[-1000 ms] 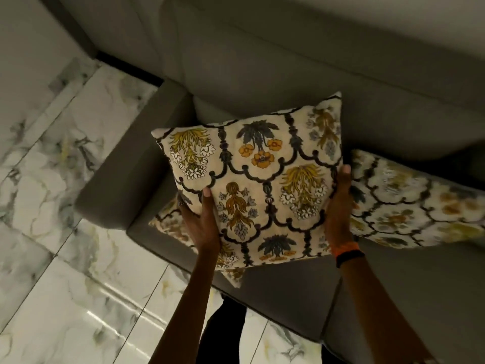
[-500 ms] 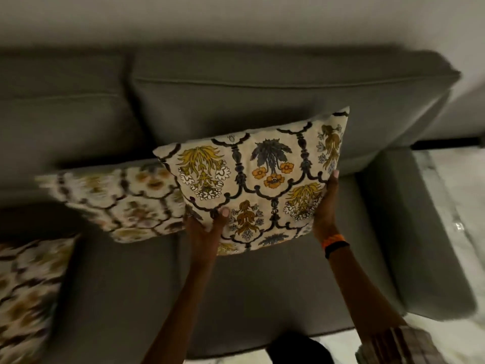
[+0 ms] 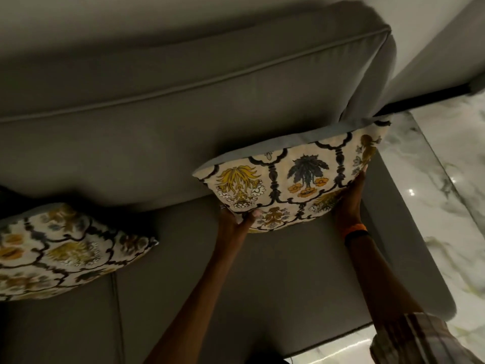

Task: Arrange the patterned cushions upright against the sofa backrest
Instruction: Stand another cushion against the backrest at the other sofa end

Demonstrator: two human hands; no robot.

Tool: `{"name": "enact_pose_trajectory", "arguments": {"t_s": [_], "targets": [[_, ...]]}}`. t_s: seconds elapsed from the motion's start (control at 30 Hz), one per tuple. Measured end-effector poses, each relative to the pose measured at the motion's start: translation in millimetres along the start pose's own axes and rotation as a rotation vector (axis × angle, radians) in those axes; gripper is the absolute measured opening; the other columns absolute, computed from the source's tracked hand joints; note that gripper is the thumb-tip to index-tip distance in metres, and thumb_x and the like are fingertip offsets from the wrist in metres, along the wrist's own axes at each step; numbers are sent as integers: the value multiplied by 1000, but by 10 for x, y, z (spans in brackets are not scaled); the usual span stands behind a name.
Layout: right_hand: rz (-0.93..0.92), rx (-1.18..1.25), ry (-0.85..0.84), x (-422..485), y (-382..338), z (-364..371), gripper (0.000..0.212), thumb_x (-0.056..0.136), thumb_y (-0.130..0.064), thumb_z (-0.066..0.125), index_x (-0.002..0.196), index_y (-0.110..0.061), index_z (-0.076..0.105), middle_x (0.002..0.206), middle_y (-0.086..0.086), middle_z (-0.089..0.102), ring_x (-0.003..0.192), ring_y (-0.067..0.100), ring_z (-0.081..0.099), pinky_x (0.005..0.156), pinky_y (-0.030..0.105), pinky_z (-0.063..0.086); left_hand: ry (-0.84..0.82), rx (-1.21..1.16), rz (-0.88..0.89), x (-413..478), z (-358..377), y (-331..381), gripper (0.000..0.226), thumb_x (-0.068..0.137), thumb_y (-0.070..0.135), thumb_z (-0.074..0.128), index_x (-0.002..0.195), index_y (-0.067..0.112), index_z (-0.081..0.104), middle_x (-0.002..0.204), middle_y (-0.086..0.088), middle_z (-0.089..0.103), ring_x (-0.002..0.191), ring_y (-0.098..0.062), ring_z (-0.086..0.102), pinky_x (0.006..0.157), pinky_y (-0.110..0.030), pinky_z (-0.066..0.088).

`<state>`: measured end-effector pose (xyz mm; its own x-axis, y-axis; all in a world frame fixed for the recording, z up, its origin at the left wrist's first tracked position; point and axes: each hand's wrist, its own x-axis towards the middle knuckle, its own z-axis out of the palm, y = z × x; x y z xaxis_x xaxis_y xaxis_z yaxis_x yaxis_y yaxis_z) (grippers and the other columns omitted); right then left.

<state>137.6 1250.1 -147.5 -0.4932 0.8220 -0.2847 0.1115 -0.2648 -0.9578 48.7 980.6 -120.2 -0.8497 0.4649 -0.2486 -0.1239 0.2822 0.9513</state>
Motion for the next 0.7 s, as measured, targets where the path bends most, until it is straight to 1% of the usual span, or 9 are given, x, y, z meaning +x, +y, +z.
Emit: {"name": "enact_pose_trajectory", "arguments": {"t_s": [0.07,0.13,0.23,0.3,0.33,0.4,0.43,0.5,0.7], "targets": [[40,-54,5,85,62,-67,75,108,-61,28,166,-14,25,165,3,42,134,5,56,117,25,43,-43,5,-11,124,121,-46,49,75,64,73,120,65,55,127,26,66,129,-4,58,112,-38,46],[77,-44,8,117,100,-93,62,115,-44,20,167,-10,19,168,8,35,129,-1,52,114,17,41,-32,12,-42,225,212,-120,55,75,68,70,124,67,46,141,9,55,139,-26,49,117,-53,39],[100,-86,-21,92,182,-69,50,118,-16,11,167,-6,9,170,7,27,121,-25,50,95,-4,41,5,4,-96,317,236,-248,63,75,45,76,124,59,39,146,-6,44,142,-37,42,117,-62,33],[135,-104,24,-26,239,-57,50,118,-19,10,167,-9,9,159,-10,31,109,-35,50,90,-7,40,15,36,-107,322,179,-296,75,74,46,79,134,51,34,152,-6,40,143,-30,41,120,-54,34],[157,-137,64,-128,276,-65,51,118,-28,11,167,-14,10,158,-14,31,118,-30,48,98,-3,40,18,73,-119,301,138,-332,86,72,53,80,142,43,32,155,-7,38,143,-25,41,120,-50,36],[232,-204,151,-402,396,-62,62,114,-50,18,168,-21,15,170,-5,27,149,2,40,126,26,32,14,106,-184,215,39,-440,105,70,56,81,153,29,23,157,-8,34,144,-17,39,117,-41,42],[289,-243,180,-559,488,-26,67,111,-58,22,168,-23,20,173,2,26,156,17,33,130,41,26,1,148,-191,152,-23,-503,107,72,53,81,155,29,19,160,-9,31,146,-16,34,116,-32,41],[309,-415,180,-897,682,112,65,109,-59,29,162,-21,35,167,11,39,153,29,38,124,45,30,-30,253,-202,-3,-174,-596,105,79,48,80,158,30,12,164,-11,23,149,-20,25,110,-20,33],[108,-1003,-136,-2119,1195,922,64,102,-51,56,153,-15,46,158,15,43,147,36,41,121,55,37,-134,722,-121,-693,-1030,-1250,88,92,62,52,159,21,14,163,-13,29,151,-31,26,121,-51,31]]}}
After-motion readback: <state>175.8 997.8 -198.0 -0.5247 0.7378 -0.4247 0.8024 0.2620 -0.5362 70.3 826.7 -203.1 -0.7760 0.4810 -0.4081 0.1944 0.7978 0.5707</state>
